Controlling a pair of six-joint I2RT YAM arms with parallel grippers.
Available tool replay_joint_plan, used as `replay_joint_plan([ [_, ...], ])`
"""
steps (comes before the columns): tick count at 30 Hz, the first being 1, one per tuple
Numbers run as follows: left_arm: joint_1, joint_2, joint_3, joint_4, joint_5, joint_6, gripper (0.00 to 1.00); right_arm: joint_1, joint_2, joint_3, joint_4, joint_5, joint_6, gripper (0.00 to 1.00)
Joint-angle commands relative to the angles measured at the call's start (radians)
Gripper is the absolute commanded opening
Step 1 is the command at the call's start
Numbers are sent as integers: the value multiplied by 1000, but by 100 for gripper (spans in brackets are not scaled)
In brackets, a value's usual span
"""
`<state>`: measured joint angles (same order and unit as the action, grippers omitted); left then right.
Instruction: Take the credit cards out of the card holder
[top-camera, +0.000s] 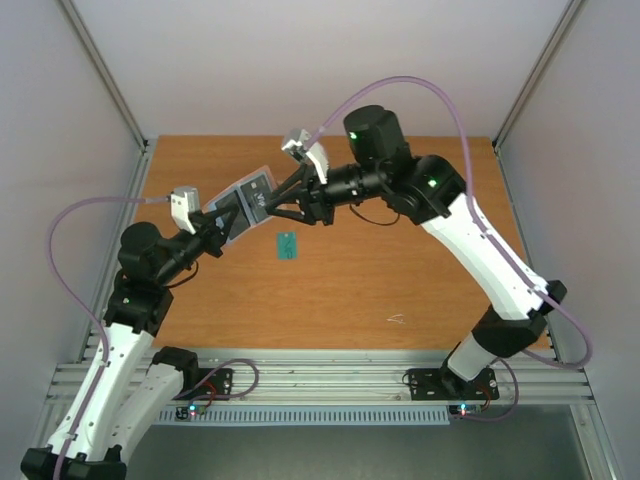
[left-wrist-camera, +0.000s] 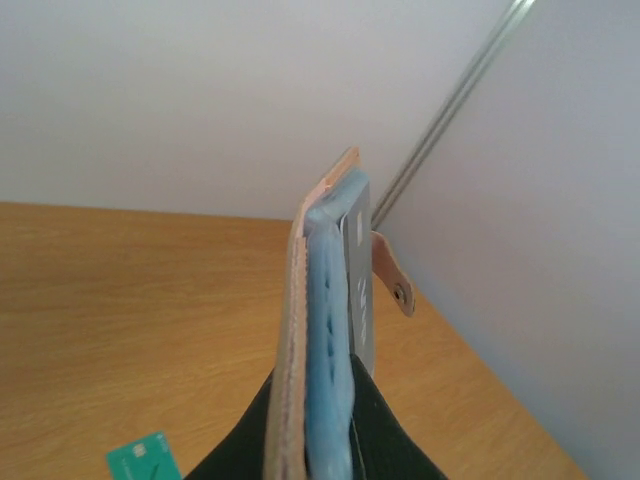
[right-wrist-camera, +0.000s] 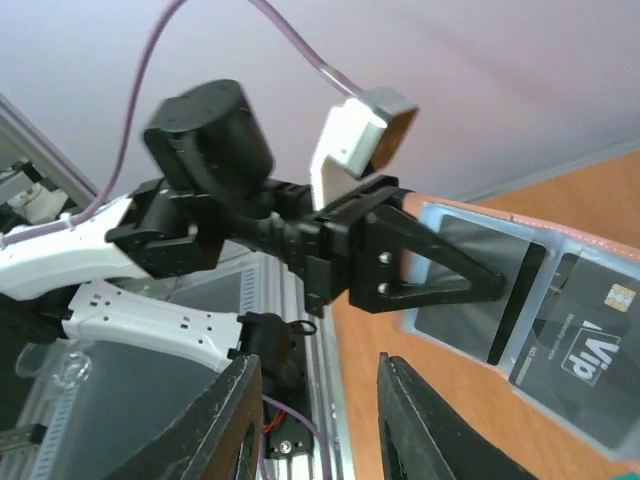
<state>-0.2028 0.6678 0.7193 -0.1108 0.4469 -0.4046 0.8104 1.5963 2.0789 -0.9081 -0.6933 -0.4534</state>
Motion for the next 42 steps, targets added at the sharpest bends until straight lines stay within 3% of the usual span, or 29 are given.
replay_joint_plan([
  [1, 3, -10, 21, 234, 194, -95, 0, -5, 101, 12, 44, -118, 56, 32],
  [5, 3, -3, 43, 384, 377, -218, 0, -25, 122, 7, 60, -157, 79, 31],
  [11, 4, -11, 46, 424, 490, -218, 0, -59, 139, 3, 77, -202, 123, 31],
  [26, -11, 8, 48, 456, 483, -222, 0, -36, 169, 9, 130, -229, 150, 29],
  [31, -19, 14, 46, 456, 474, -220, 0, -7, 191, 22, 124, -274, 122, 19],
  [35, -21, 12, 39, 449, 473, -218, 0, -3, 184, 17, 145, -352, 116, 2],
  [42, -20, -1, 24, 431, 452, -223, 3, -43, 122, -47, 207, -351, 137, 1],
])
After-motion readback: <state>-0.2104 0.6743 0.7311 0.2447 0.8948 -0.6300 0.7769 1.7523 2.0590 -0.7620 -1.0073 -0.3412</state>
